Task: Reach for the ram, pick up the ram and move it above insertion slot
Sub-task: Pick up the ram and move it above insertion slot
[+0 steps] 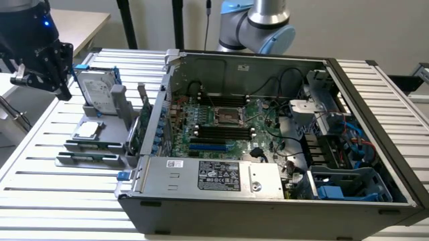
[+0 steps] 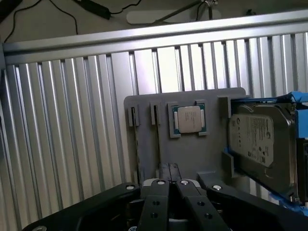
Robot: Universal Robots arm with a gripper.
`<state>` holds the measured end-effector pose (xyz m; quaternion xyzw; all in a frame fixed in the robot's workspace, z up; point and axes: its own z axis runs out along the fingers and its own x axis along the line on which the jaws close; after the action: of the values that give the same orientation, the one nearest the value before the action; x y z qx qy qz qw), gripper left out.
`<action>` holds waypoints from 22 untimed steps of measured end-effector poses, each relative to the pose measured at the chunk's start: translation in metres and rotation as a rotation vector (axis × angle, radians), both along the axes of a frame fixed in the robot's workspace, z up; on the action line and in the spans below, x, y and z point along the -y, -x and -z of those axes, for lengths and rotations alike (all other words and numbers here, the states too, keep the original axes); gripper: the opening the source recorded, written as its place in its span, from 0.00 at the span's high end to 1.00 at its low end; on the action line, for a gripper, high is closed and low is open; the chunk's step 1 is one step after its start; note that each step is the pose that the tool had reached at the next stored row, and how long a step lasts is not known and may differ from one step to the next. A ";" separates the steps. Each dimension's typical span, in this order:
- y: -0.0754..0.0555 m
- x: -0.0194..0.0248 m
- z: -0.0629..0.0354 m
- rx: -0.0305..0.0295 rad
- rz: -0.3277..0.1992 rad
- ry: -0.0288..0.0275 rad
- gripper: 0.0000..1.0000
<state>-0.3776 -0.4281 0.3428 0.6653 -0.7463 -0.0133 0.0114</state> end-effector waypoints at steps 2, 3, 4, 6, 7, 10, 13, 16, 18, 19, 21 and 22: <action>0.000 0.0040 0.0031 0.0003 -0.003 -0.0001 0.89; -0.001 0.0050 0.0049 0.0003 -0.006 -0.0001 0.89; -0.002 0.0055 0.0067 0.0003 -0.010 -0.0002 0.89; -0.004 0.0057 0.0096 0.0000 -0.020 0.0003 0.89; -0.005 0.0057 0.0110 0.0000 -0.027 0.0006 0.89; -0.007 0.0057 0.0151 0.0002 -0.047 0.0015 0.89; -0.009 0.0057 0.0190 0.0000 -0.069 0.0030 0.89; -0.011 0.0057 0.0226 0.0002 -0.090 0.0039 0.89; -0.013 0.0057 0.0245 0.0008 -0.101 0.0040 0.89; -0.014 0.0058 0.0251 0.0013 -0.104 0.0041 0.89; -0.017 0.0064 0.0265 0.0025 -0.108 0.0041 0.89; -0.020 0.0072 0.0273 0.0026 -0.108 0.0042 0.89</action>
<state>-0.3578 -0.4353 0.3155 0.7046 -0.7094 -0.0102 0.0125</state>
